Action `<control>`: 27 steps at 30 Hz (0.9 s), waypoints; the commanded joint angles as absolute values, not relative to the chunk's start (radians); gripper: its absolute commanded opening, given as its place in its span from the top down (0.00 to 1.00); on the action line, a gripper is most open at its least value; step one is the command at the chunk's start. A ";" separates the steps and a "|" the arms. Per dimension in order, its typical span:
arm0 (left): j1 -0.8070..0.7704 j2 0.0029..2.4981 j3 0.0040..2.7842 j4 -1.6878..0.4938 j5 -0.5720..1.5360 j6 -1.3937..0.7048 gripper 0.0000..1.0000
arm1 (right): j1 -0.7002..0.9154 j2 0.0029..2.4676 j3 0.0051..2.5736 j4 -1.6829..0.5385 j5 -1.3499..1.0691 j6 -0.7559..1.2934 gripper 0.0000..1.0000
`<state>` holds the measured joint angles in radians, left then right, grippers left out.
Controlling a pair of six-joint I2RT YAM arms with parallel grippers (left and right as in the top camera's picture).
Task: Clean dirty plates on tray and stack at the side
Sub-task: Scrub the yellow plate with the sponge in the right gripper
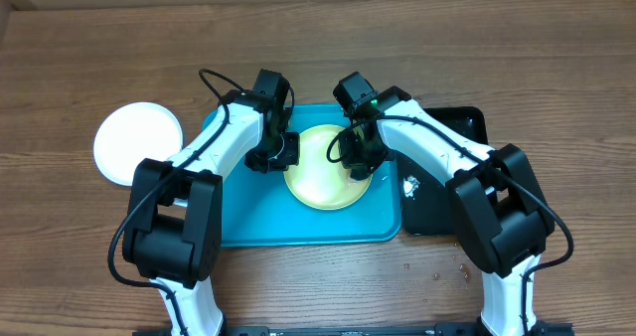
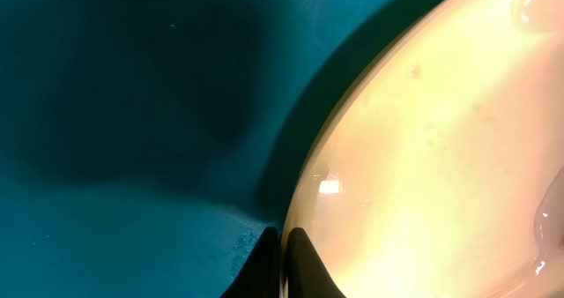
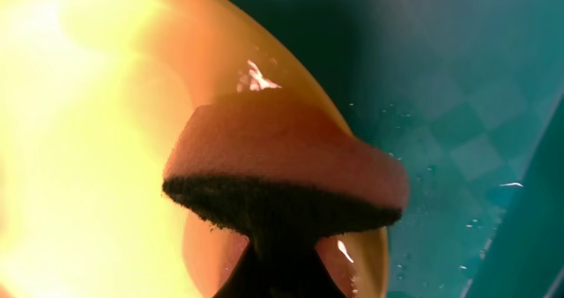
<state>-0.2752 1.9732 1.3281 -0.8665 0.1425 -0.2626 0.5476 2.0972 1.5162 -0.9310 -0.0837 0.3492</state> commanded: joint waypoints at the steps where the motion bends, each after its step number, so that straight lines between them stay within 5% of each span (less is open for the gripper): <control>1: -0.283 1.981 1.311 -0.867 0.132 -0.276 0.96 | 0.550 2.122 1.491 -0.918 -0.157 0.343 0.96; 9: -0.283 1.981 1.311 -0.867 0.132 -0.272 0.95 | 0.551 2.154 1.491 -0.901 -0.262 0.308 0.96; 18: -0.283 1.981 1.311 -0.871 0.131 -0.269 0.96 | 0.527 2.149 1.573 -0.926 -0.732 0.121 0.96; 27: -0.283 1.981 1.311 -0.886 0.131 -0.266 0.96 | 0.416 2.088 1.837 -1.230 -0.618 0.047 0.96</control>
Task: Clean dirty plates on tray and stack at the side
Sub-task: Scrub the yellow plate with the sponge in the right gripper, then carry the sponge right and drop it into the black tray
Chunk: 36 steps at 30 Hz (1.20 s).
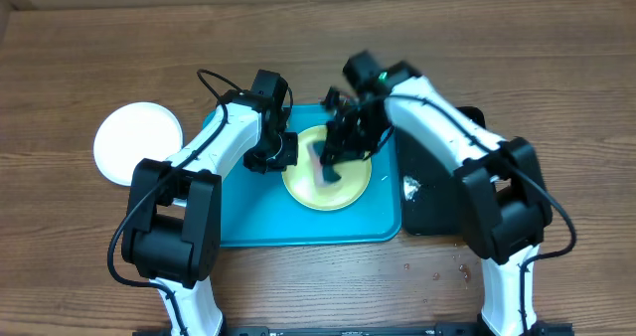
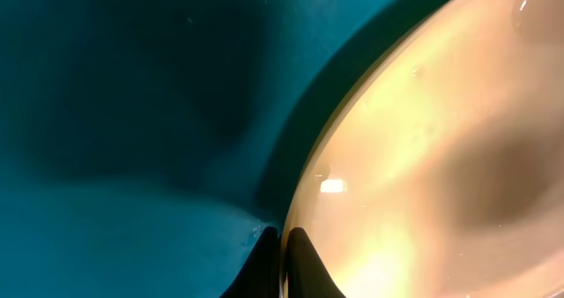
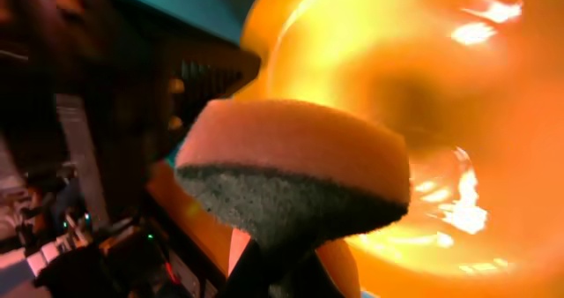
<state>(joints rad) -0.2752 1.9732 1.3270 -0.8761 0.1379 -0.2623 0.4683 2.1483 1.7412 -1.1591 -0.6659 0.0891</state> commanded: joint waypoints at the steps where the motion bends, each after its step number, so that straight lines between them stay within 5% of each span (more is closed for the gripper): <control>1: -0.283 1.981 1.311 -0.886 0.131 -0.266 0.96 | 0.403 2.084 1.854 -1.265 -0.583 0.047 0.96; 13: -0.283 1.981 1.311 -0.885 0.131 -0.266 0.96 | 0.204 2.063 1.866 -1.551 -0.076 0.128 0.96; 36: -0.283 1.981 1.311 -0.870 0.131 -0.274 0.96 | 0.143 2.065 1.640 -1.374 0.076 0.187 0.96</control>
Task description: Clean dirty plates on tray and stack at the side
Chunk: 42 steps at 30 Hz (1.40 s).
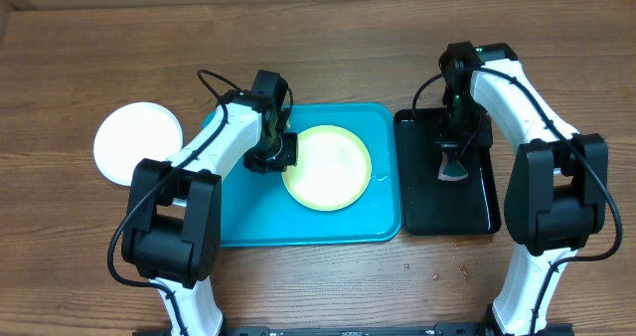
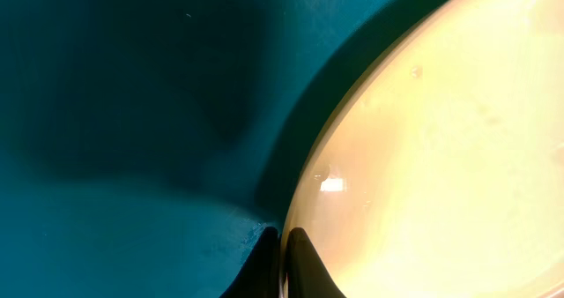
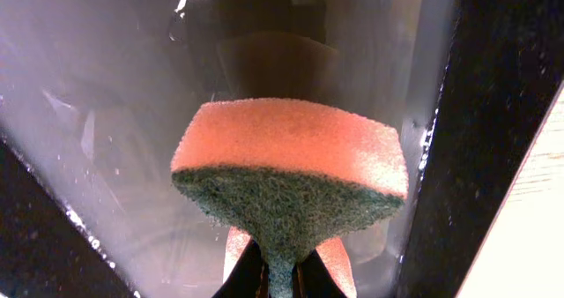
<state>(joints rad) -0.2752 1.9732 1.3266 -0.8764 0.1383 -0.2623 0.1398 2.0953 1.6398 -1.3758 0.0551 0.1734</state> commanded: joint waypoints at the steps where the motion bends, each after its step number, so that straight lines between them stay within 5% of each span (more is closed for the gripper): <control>1: -0.283 1.981 1.311 -0.870 0.131 -0.278 0.96 | 0.143 2.065 1.640 -1.374 0.076 0.187 0.96; 8: -0.283 1.981 1.311 -0.870 0.131 -0.277 0.96 | 0.143 2.065 1.596 -1.345 0.077 0.178 0.95; 12: -0.283 1.981 1.311 -0.869 0.131 -0.277 0.95 | 0.143 2.064 1.594 -1.333 0.077 0.173 0.63; 21: -0.283 1.981 1.311 -0.878 0.131 -0.278 0.91 | 0.115 2.064 1.851 -1.467 0.078 0.157 0.45; 30: -0.309 1.982 1.270 -0.858 0.123 -0.330 0.82 | -0.093 2.065 1.932 -1.483 0.078 0.169 0.25; 33: -0.325 1.982 1.255 -0.832 0.123 -0.329 0.84 | -0.174 2.065 1.932 -1.478 0.078 0.168 0.00; 36: -0.333 1.981 1.256 -0.825 0.122 -0.329 0.95 | -0.247 2.065 1.932 -1.474 0.078 0.168 0.00; 42: -0.315 1.980 1.330 -0.884 0.056 -0.329 0.96 | -0.356 2.065 1.932 -1.406 0.078 0.168 0.00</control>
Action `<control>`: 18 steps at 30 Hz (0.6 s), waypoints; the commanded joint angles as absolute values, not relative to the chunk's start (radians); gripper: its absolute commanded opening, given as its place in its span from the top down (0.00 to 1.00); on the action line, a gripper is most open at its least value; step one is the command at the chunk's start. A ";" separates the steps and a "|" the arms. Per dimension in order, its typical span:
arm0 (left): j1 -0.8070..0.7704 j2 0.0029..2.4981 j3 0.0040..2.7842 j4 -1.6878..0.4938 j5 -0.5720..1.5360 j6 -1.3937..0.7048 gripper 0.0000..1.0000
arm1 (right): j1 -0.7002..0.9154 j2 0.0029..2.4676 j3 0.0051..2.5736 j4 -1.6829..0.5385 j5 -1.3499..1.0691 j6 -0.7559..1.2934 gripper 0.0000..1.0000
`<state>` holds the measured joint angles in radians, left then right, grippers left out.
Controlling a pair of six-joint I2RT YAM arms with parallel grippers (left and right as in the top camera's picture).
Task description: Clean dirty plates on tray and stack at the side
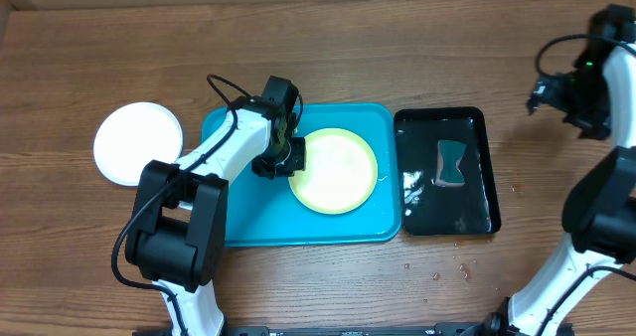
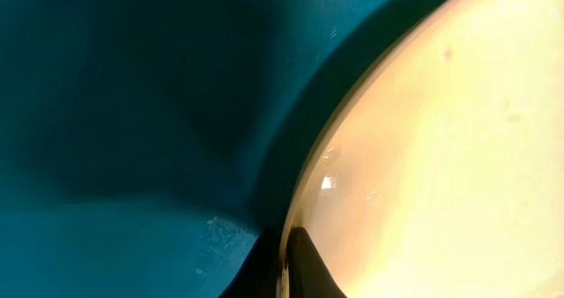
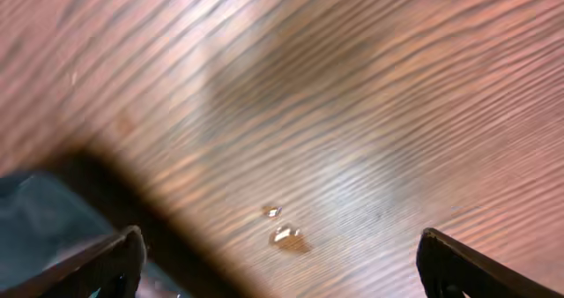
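A pale yellow plate point(image 1: 338, 169) lies on the teal tray point(image 1: 248, 222). My left gripper point(image 1: 288, 157) is shut on the plate's left rim; in the left wrist view the two dark fingertips point(image 2: 300, 264) pinch the rim of the plate point(image 2: 441, 157) over the tray point(image 2: 132, 113). A white plate point(image 1: 138, 142) sits on the table to the left of the tray. The orange sponge point(image 1: 453, 163) lies in the black basin point(image 1: 407, 212). My right gripper point(image 1: 574, 102) is open, raised over bare table at the far right, with nothing between its fingers point(image 3: 458, 267).
Water drops point(image 3: 284, 234) lie on the wood beside the basin's dark edge point(image 3: 115, 192). More drops point(image 1: 447, 269) dot the table in front of the basin. The brown wooden table point(image 1: 318, 38) runs on behind the tray and basin.
My right gripper let go of the sponge, which now lies in the black basin, and has moved off to the far right, open. The plate sits slightly further right with my left gripper.
My right gripper held the sponge on the yellow plate while the left pinched its rim. The sponge then sat further left on the plate. Then it hung over the black basin. Now it lies there, released, and the left still holds the plate.
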<state>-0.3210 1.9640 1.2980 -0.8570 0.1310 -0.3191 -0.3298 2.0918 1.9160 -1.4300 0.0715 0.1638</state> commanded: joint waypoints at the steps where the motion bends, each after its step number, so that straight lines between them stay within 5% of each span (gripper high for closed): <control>1: -0.308 1.980 1.375 -0.913 0.038 -0.318 0.96 | -0.374 2.065 1.932 -1.381 0.078 0.168 0.00; 18: -0.383 1.980 1.945 -1.155 -0.019 -0.318 0.96 | -0.403 2.065 1.932 -1.260 0.077 0.168 0.00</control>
<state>-0.3275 1.9800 1.8801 -1.1713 -0.0025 -0.3115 -0.4042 2.0918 1.9160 -1.2663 0.0704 0.1635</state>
